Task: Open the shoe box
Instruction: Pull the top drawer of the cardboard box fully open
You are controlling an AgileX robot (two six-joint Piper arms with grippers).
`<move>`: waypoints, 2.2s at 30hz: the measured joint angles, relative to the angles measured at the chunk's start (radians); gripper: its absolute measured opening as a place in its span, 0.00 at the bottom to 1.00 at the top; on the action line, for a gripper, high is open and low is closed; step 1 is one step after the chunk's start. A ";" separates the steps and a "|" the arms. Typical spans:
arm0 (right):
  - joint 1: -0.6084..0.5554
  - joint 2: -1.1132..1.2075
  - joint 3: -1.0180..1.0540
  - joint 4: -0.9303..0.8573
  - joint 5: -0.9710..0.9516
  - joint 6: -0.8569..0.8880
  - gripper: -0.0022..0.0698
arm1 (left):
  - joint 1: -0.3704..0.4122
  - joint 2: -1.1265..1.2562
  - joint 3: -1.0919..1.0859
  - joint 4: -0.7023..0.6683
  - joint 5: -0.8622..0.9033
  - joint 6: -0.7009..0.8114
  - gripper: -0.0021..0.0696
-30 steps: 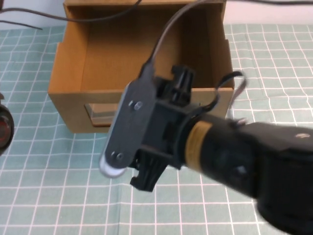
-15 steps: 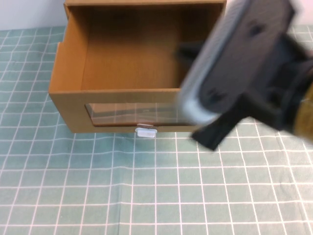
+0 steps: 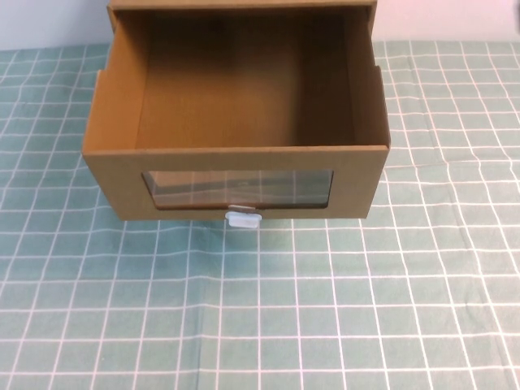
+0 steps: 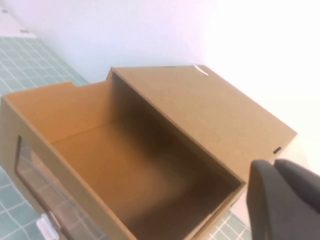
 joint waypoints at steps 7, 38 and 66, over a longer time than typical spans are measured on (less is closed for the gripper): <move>0.000 -0.146 0.133 0.007 -0.048 0.000 0.01 | 0.000 -0.221 0.279 0.041 0.000 0.000 0.02; 0.000 -0.497 0.623 0.248 0.026 0.000 0.01 | 0.000 -1.367 2.085 0.300 -0.403 0.121 0.02; 0.000 -0.497 0.676 0.222 -0.052 0.000 0.01 | 0.000 -1.371 2.179 0.350 -0.468 0.043 0.02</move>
